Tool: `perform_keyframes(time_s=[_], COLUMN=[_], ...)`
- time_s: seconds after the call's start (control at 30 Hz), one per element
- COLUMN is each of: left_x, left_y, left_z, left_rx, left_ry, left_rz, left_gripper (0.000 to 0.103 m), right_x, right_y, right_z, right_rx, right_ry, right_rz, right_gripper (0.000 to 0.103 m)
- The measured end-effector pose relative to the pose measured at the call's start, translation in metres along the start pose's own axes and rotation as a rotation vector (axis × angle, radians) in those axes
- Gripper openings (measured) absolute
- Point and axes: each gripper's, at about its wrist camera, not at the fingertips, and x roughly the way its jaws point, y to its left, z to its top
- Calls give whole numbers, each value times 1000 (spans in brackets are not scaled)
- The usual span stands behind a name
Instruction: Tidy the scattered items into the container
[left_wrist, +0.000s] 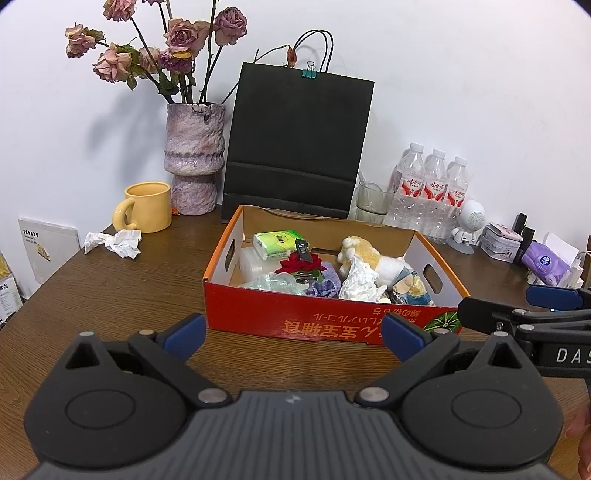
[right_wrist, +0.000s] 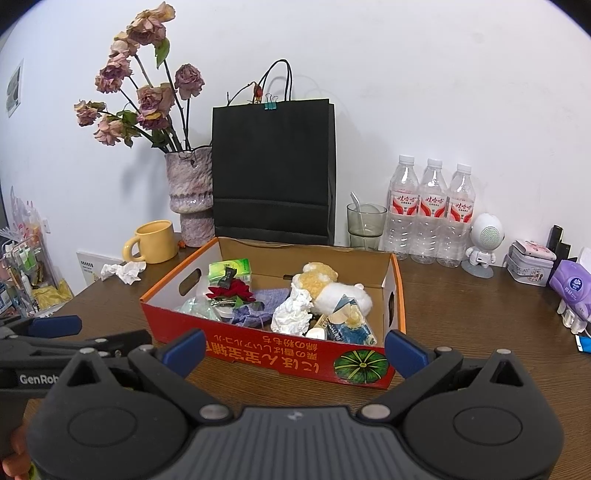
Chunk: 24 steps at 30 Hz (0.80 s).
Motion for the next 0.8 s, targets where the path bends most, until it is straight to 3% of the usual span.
perform_keyframes(time_s=[0.8], left_x=[2], left_y=[1], left_z=[2], left_rx=[21], left_ry=[-6], left_rz=[-5], left_gripper=[103], right_x=[1], right_y=[-1], right_z=[-3], right_rx=[15], right_ry=[7], right_rz=[2], right_gripper=[103])
